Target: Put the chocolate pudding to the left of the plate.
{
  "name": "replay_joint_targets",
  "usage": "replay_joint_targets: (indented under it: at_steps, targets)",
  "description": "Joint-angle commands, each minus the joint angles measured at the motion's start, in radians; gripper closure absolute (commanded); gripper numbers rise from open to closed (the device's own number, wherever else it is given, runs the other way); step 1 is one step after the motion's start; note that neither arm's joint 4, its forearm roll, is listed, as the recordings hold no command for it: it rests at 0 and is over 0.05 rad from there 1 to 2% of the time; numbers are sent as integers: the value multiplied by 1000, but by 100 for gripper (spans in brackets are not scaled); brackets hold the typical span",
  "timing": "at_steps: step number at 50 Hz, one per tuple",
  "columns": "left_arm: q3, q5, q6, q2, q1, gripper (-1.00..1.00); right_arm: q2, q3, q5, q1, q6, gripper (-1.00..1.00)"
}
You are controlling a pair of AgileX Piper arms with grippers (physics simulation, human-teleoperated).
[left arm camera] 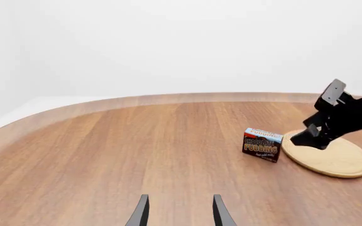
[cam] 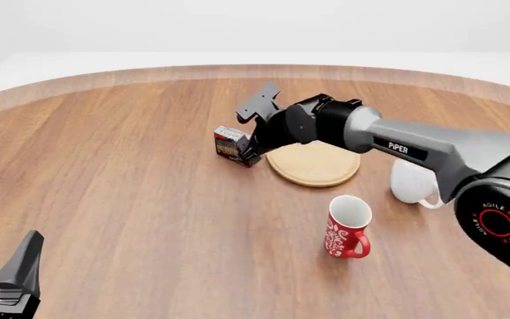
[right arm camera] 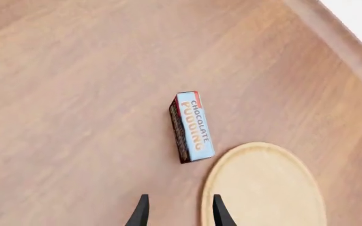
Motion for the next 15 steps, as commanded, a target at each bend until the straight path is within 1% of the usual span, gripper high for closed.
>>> replay_joint_targets:
  at_steps: [1, 2, 3, 4, 5, 6, 7, 11, 15]
  targets:
    - [0, 0, 0, 0, 0, -100, -150, 194, -183, 67, 82, -100]
    - [0, 0, 0, 0, 0, -100, -189, 214, -203, 87, 118, -100]
    - [0, 0, 0, 0, 0, -100, -193, 208, -203, 80, 97, -100]
    - [0, 0, 0, 0, 0, -100, -207, 206, -209, 80, 92, -100]
    - [0, 0, 0, 0, 0, -100, -224, 212, -213, 90, 111, -100]
    - [0, 0, 0, 0, 0, -100, -232, 213, -213, 93, 114, -100]
    - [0, 0, 0, 0, 0, -100, -235, 209, -208, 92, 107, -100]
    - [0, 0, 0, 0, 0, -100, -277, 230, -213, 106, 112, -100]
    - [0, 0, 0, 0, 0, -100, -323, 275, -226, 125, 118, -100]
